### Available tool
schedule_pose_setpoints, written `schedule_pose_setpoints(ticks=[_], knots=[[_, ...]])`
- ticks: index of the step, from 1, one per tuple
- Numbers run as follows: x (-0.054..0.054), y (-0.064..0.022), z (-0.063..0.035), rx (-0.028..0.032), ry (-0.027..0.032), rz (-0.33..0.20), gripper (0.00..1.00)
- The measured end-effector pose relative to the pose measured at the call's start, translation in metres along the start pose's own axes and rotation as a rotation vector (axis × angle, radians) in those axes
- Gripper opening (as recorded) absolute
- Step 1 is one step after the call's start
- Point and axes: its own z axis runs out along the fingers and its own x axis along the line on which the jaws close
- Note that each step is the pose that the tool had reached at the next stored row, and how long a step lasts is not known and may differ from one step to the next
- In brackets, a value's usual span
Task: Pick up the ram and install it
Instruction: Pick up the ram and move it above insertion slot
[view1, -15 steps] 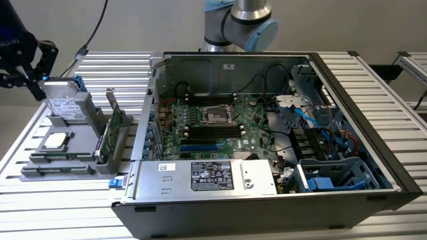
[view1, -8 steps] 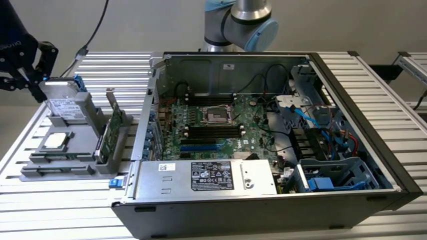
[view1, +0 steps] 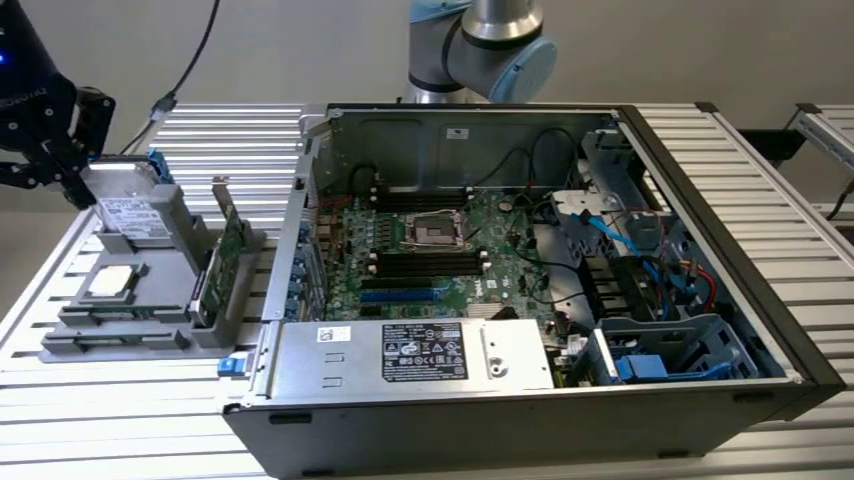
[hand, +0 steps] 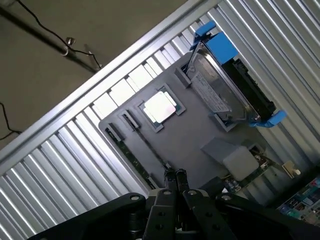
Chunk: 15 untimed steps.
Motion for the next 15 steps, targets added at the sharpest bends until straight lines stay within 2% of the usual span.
schedule_pose_setpoints(ticks=[15], knots=[[0.0,-0.0005,0.0065,-0.0003,0.0207,-0.272,0.1]])
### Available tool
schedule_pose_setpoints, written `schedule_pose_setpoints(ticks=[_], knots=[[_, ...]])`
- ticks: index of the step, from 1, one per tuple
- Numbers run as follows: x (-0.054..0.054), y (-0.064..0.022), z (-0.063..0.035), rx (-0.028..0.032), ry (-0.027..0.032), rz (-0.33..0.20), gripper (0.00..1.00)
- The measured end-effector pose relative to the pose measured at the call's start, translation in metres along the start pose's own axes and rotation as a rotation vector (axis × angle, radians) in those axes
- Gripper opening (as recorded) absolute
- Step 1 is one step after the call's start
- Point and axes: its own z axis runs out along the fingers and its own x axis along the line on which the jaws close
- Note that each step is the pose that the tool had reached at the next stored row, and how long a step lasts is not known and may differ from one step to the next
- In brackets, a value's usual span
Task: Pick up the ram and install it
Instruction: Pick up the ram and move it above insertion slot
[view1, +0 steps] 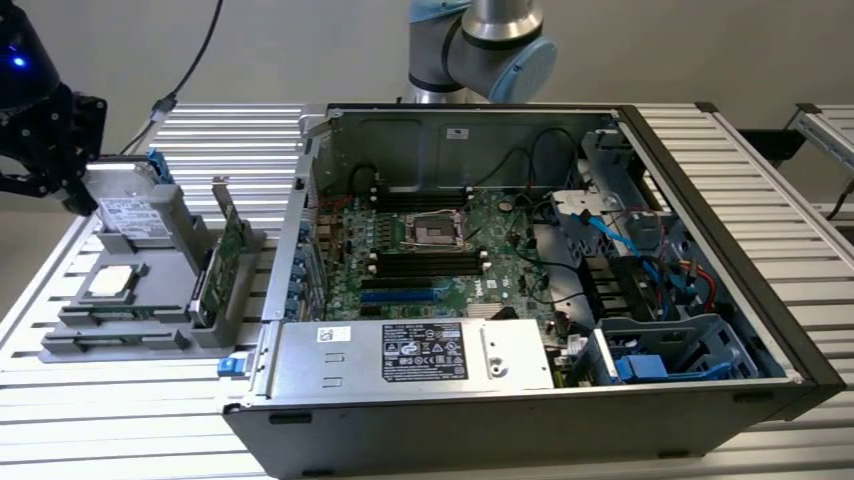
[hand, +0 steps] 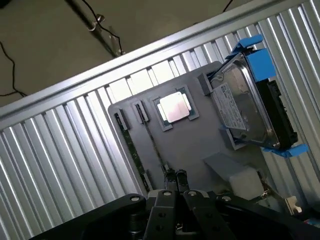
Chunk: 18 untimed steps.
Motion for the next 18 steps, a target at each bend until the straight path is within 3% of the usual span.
schedule_pose_setpoints(ticks=[18], knots=[[0.0,-0.0003,0.0045,-0.0091,0.0331,-0.326,0.1]])
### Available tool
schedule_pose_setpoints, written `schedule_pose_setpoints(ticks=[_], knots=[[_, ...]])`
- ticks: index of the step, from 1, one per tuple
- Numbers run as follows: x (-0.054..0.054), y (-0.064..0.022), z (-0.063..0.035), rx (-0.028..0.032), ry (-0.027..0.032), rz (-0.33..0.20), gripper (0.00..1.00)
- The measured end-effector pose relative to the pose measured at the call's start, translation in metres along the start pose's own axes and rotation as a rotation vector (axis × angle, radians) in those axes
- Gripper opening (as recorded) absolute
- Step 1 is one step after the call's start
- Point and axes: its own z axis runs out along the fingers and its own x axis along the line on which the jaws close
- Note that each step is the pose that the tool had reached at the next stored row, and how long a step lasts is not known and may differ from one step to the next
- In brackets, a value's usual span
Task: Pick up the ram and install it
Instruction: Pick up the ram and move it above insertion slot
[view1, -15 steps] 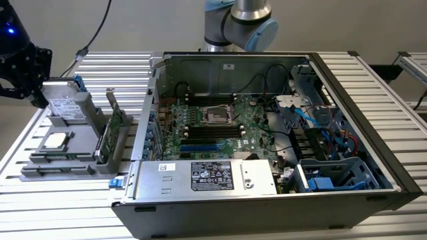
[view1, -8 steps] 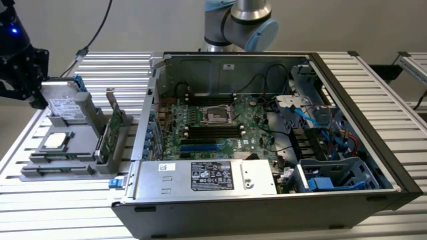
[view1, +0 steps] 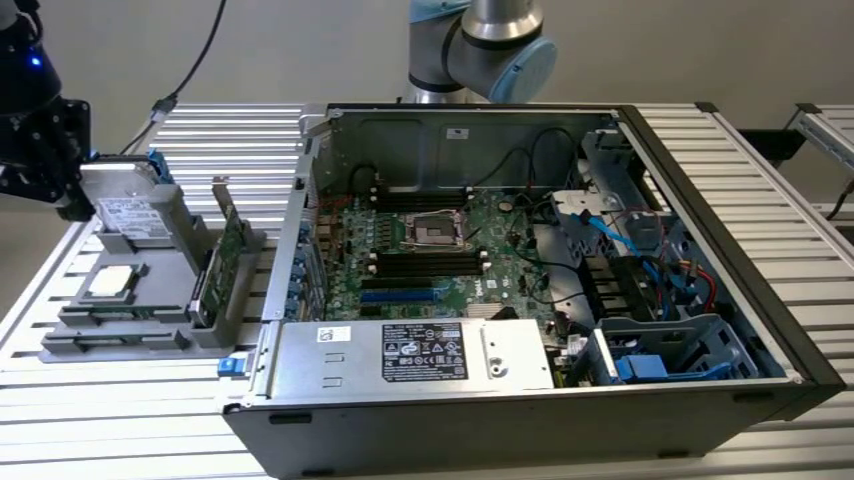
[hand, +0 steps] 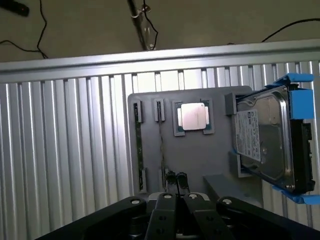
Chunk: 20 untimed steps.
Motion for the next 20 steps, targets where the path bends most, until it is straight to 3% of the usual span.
schedule_pose_setpoints(ticks=[6,10,14,20], knots=[[0.0,0.0019,0.0026,0.0001,0.0105,-0.095,0.1],[0.0,0.0038,0.0029,0.0003,0.0108,-0.099,0.12],[0.001,0.0042,0.0053,0.0004,0.0107,-0.099,0.31],[0.009,0.006,0.0164,0.0002,0.0109,-0.1,0.31]])
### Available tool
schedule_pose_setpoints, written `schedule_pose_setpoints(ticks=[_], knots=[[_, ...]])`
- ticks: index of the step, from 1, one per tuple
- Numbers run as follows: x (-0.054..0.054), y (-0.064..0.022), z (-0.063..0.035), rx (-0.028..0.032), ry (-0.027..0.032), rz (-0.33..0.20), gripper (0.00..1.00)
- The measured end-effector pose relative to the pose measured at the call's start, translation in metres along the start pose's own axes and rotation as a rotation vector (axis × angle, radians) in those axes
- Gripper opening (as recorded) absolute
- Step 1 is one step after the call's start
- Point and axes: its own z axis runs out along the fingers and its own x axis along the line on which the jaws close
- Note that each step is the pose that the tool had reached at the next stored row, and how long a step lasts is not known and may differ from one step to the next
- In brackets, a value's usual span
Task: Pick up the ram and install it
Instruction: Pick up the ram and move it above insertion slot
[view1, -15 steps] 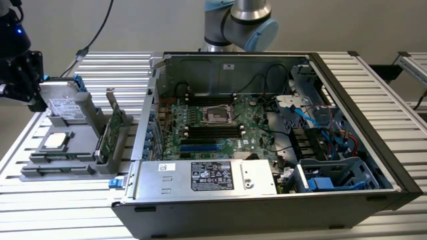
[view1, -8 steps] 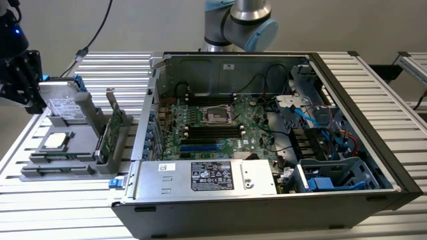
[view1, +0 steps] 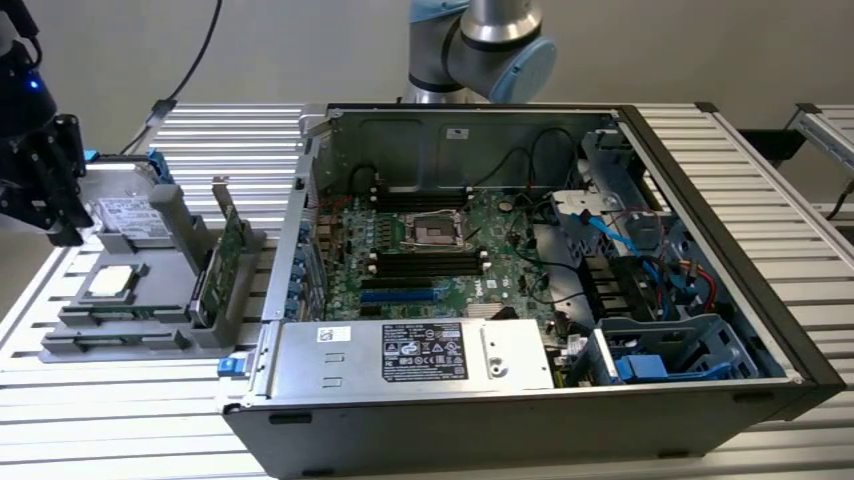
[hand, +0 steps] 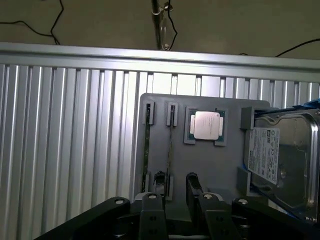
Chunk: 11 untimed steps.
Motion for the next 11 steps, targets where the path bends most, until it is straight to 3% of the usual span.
schedule_pose_setpoints(ticks=[11], knots=[[0.015,-0.0009,0.0203,0.0001,0.0002,-0.002,0.31]])
